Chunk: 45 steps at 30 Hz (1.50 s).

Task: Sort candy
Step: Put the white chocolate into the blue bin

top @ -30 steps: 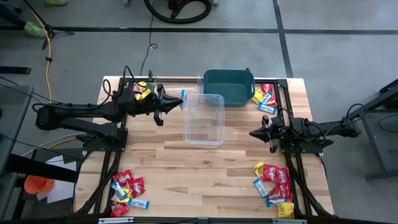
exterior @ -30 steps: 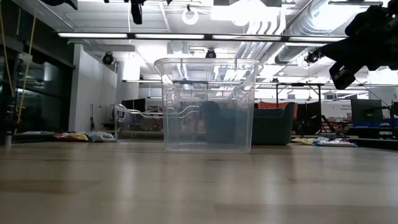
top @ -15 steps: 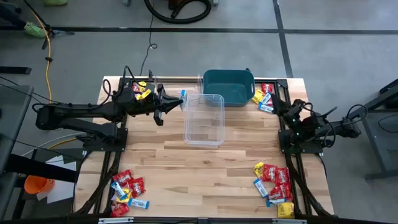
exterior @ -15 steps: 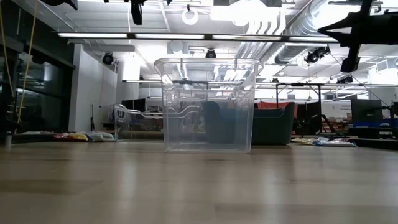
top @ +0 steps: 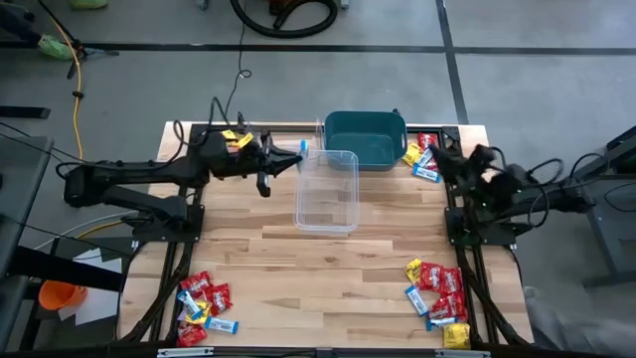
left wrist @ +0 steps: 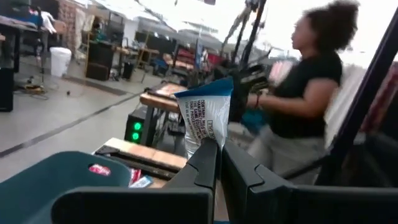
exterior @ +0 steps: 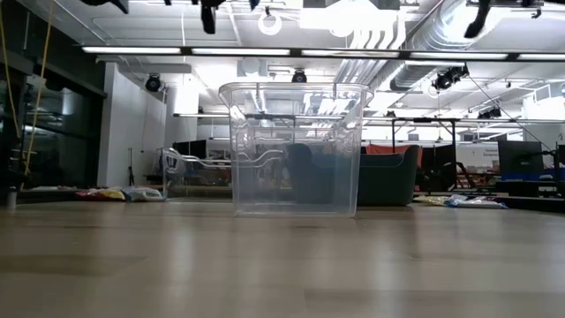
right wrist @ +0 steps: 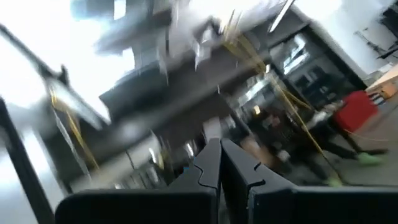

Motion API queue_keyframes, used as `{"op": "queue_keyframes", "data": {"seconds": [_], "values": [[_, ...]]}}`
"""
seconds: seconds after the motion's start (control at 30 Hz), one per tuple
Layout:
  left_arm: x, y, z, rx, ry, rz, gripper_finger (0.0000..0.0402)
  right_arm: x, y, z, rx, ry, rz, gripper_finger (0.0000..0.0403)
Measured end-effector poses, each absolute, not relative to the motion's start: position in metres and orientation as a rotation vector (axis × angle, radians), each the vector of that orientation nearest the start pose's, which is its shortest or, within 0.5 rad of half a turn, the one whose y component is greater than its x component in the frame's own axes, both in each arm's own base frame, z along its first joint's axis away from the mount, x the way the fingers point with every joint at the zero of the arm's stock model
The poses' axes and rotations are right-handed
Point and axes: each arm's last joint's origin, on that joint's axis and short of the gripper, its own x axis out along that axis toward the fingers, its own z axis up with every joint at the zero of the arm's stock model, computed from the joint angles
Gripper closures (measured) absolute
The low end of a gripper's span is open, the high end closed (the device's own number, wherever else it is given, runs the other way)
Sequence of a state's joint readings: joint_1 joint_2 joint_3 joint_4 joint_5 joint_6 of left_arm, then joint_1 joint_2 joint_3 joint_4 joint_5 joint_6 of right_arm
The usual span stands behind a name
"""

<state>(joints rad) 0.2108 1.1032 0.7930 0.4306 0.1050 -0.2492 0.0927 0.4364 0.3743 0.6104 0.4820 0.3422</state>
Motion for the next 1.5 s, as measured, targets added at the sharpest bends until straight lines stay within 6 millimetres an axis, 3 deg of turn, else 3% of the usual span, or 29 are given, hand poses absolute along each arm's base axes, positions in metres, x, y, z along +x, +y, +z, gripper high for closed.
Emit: {"op": "queue_keyframes", "data": {"seconds": [0.23,0.53,0.7,0.9,1.03,1.23,1.4,1.5], "values": [[0.267,0.061,0.342,-0.174,-0.012,0.108,0.0401,0.146,-0.004,0.344,0.299,-0.406,-0.404,0.0402],[0.338,0.113,0.347,-0.097,0.197,0.219,0.0401,0.157,-0.006,0.373,0.223,-0.284,-0.444,0.0402],[0.374,0.154,0.336,-0.116,0.292,0.372,0.0401,0.153,-0.006,0.383,0.236,-0.315,-0.449,0.0402],[0.406,0.197,0.304,-0.159,0.394,0.454,0.0390,0.154,-0.006,0.383,0.236,-0.315,-0.449,0.0402],[0.417,0.210,0.283,-0.207,0.476,0.473,0.0354,0.156,-0.006,0.382,0.234,-0.308,-0.450,0.0402],[0.421,0.210,0.264,-0.280,0.557,0.482,0.0278,0.156,-0.006,0.382,0.232,-0.307,-0.451,0.0402],[0.419,0.206,0.268,-0.282,0.565,0.478,0.0225,0.156,-0.006,0.382,0.211,-0.302,-0.470,0.0402],[0.411,0.205,0.288,-0.274,0.519,0.478,0.0209,0.156,-0.006,0.382,0.211,-0.303,-0.473,0.0402]]}}
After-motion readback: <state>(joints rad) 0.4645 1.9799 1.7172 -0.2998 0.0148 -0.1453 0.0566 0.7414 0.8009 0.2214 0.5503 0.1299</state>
